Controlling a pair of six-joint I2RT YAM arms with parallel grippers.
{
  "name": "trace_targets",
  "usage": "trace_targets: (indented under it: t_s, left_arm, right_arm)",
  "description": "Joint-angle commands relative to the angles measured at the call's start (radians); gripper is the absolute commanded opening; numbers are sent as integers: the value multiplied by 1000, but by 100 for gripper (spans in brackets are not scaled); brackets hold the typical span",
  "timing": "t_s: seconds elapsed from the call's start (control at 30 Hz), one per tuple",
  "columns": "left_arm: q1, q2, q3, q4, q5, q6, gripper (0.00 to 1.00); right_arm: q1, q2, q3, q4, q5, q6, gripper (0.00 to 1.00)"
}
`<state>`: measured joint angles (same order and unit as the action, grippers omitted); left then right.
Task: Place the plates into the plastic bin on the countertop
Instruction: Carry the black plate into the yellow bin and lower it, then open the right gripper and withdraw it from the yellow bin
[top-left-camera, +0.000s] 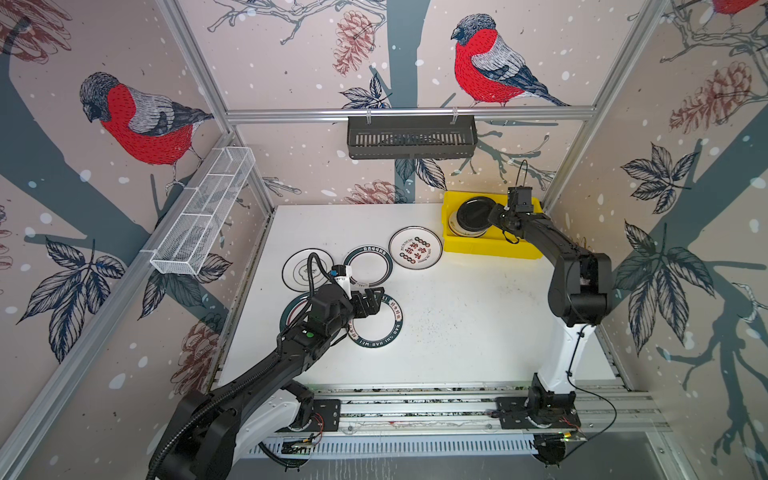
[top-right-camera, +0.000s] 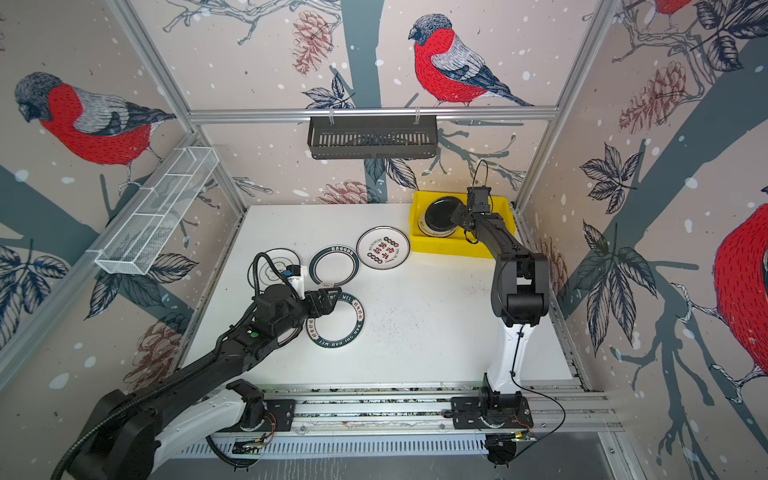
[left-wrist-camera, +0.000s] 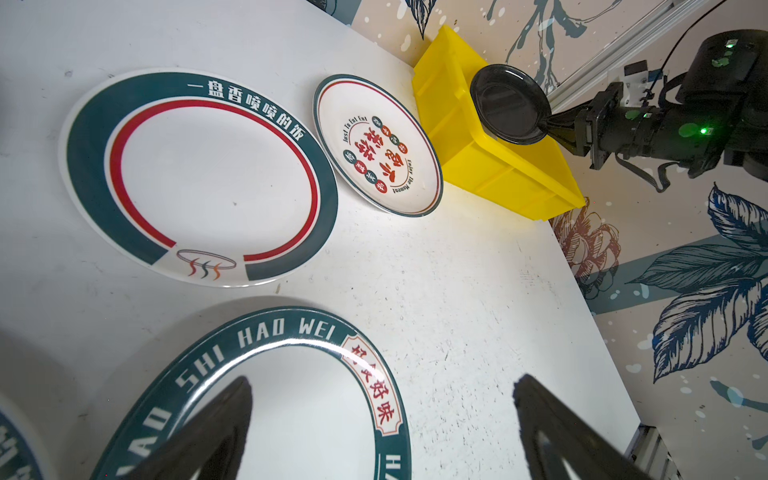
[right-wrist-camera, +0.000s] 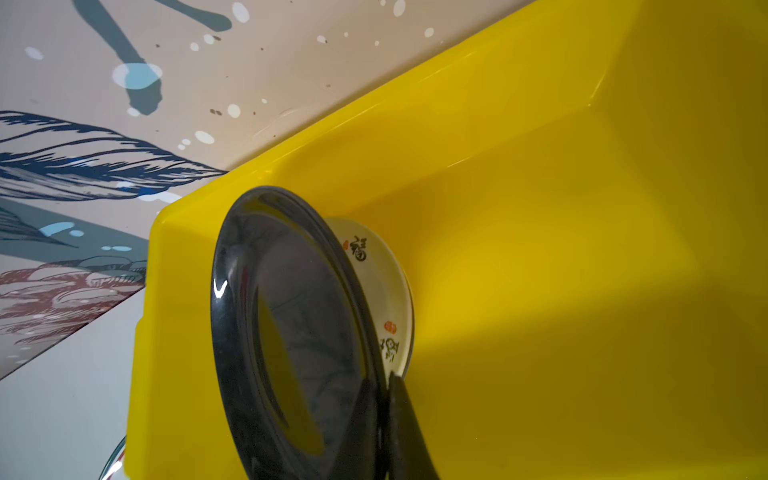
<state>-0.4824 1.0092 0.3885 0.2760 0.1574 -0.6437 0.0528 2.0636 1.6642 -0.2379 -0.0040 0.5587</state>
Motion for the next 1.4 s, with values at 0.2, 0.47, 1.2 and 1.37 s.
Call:
trace_targets:
  t_s: [0.2,0.47,1.2,1.37]
  left_arm:
    - [2,39,24,15,25,6,97]
    - [2,49,35,1,30,6,97]
    - [2,72,36,58,83,15,97]
    - [2,79,41,64,87,22,97]
  right_arm:
    - [10,148,175,-119,39,-36,2]
    - [21,157,213,-123,-53,-73,59]
    - [46,-728,-686,230,-279,92,77]
    - [98,-911,-944,286,-329,180,78]
